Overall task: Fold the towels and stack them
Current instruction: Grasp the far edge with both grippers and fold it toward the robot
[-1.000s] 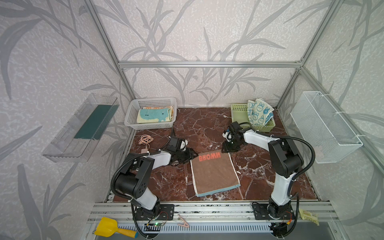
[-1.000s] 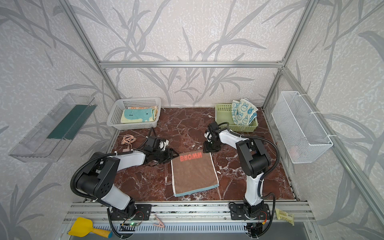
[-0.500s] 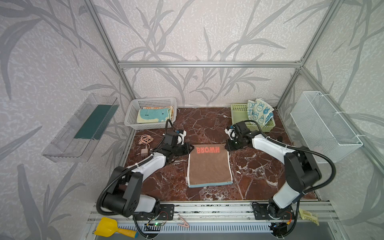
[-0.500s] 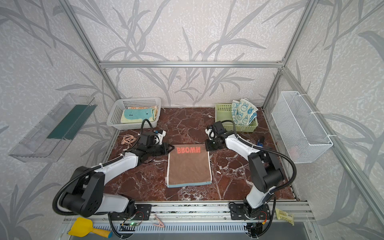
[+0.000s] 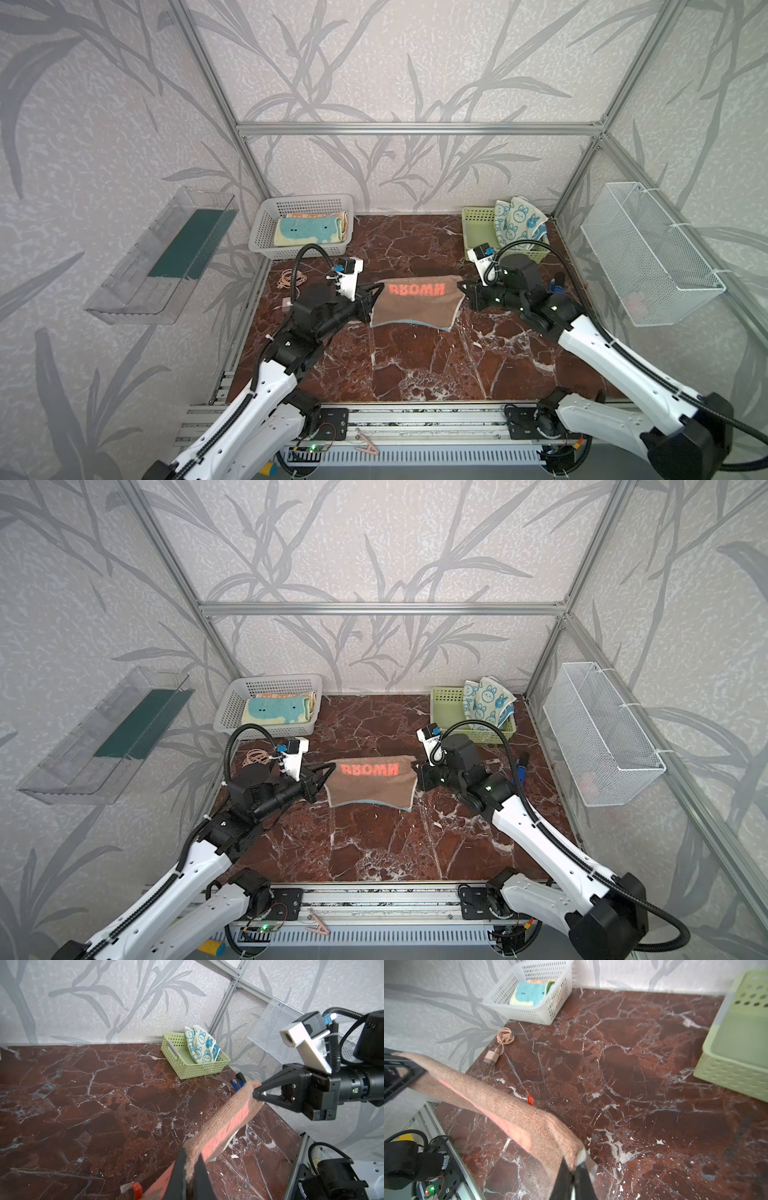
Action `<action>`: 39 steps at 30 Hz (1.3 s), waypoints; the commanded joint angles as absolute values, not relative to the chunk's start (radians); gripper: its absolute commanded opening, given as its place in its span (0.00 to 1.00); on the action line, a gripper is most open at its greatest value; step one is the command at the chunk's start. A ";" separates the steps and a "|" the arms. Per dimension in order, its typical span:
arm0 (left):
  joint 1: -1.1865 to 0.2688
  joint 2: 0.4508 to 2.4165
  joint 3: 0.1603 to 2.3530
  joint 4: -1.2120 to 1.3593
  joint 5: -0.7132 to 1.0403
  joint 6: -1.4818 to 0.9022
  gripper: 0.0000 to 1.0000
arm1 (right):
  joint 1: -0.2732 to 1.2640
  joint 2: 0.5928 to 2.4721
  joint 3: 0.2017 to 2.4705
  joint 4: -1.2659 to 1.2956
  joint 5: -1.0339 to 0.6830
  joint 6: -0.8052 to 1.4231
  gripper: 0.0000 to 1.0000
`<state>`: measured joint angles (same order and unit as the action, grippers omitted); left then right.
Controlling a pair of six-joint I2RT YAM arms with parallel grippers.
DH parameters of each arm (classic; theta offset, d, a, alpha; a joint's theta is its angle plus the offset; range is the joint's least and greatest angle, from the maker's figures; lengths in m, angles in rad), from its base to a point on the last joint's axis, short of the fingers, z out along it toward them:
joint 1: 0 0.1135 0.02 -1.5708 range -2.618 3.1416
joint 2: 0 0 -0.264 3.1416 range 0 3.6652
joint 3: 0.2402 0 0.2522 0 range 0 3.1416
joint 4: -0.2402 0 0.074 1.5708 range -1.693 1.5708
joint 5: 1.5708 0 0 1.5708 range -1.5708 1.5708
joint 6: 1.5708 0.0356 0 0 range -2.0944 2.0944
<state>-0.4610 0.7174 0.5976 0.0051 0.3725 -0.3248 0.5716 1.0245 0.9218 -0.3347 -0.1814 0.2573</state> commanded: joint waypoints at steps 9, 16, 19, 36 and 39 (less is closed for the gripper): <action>-0.447 0.893 0.609 0.017 0.351 -0.353 0.00 | 0.555 1.101 0.929 -0.409 -0.065 0.221 0.00; -0.310 1.305 0.672 0.288 0.482 -0.399 0.00 | 0.439 1.456 0.995 -0.189 -0.207 0.201 0.00; -0.282 1.437 0.695 0.418 0.517 -0.378 0.00 | 0.416 1.576 1.070 -0.173 -0.238 0.159 0.00; -0.260 1.515 0.472 0.741 0.486 -0.330 0.00 | 0.409 1.565 0.904 -0.087 -0.298 0.113 0.00; -0.260 1.503 0.416 0.791 0.485 -0.343 0.00 | 0.409 1.555 0.867 -0.084 -0.319 0.134 0.00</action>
